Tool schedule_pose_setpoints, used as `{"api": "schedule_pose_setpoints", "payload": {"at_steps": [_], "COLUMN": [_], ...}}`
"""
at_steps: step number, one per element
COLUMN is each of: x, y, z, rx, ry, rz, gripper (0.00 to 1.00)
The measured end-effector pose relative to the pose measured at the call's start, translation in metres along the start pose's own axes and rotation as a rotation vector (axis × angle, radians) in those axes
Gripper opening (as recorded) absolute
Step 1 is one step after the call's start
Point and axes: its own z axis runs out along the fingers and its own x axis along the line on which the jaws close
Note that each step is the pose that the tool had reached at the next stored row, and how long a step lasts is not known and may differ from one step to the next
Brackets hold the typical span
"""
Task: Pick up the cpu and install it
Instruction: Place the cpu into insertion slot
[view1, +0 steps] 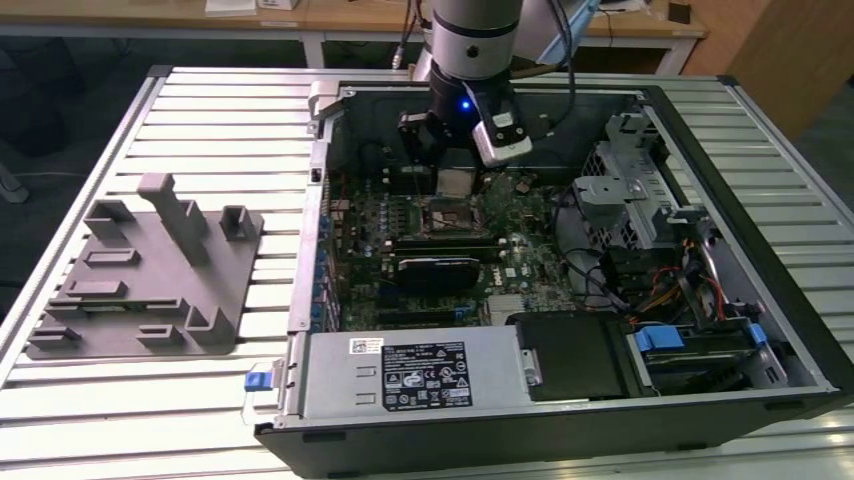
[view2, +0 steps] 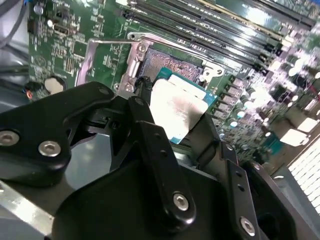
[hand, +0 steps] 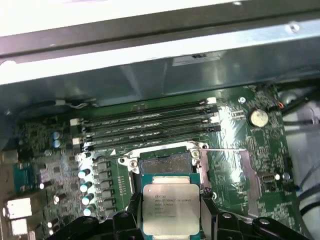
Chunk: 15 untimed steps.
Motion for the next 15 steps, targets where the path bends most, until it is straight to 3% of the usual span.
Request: {"api": "schedule_pose_setpoints", "payload": {"at_steps": [15], "x": [0.0000], "y": [0.0000], "z": [0.0008], "rx": [0.0029], "ry": [-0.0158], "rz": [0.267], "gripper": [0.55]}}
